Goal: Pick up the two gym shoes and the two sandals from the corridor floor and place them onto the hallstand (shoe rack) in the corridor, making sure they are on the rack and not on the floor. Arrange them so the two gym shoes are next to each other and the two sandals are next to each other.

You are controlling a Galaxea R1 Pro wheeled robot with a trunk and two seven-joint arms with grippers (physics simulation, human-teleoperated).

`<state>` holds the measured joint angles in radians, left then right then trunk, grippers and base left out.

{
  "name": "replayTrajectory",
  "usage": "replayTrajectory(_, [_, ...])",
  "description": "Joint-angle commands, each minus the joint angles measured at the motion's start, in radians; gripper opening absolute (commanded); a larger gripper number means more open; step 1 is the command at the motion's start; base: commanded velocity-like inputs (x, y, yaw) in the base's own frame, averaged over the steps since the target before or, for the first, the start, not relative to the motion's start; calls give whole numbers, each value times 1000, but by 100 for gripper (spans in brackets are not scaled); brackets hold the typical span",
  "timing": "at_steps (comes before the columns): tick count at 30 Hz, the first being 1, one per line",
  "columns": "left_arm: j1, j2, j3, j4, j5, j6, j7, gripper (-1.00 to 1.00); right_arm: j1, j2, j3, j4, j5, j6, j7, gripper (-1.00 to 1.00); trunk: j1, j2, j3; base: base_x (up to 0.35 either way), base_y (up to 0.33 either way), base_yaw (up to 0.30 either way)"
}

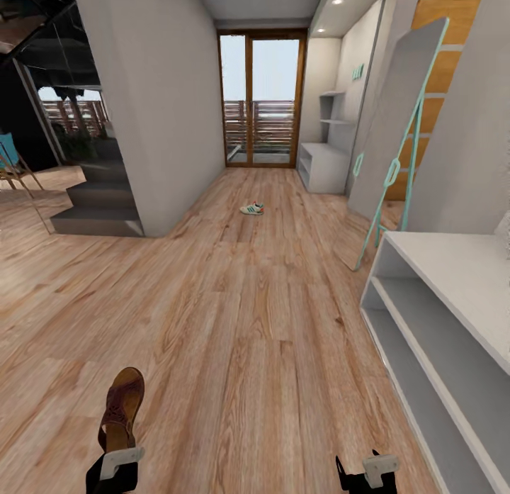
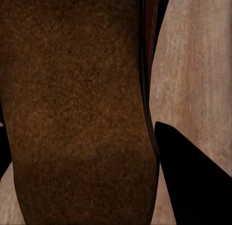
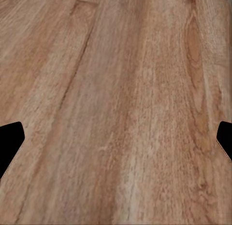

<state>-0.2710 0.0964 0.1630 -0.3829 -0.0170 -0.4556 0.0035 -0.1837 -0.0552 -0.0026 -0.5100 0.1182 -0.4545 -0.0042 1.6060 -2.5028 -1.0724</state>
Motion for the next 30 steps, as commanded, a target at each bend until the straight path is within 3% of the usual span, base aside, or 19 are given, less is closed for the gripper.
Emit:
replayTrajectory(1, [0, 0, 3, 1, -4, -3, 0, -100, 0, 0, 0, 1, 6, -3, -1, 100, -1, 0, 5, 0, 0, 0])
replayTrajectory(13, [0, -1, 3, 1, -3, -3, 1, -100, 0, 0, 0, 1, 6, -3, -1, 100, -6, 3, 63, 0, 0, 0])
replayTrajectory(30, [0, -1, 3, 1, -3, -3, 0, -100, 0, 0, 0, 2, 6, -1, 0, 100, -71, 122, 117, 0, 0, 0])
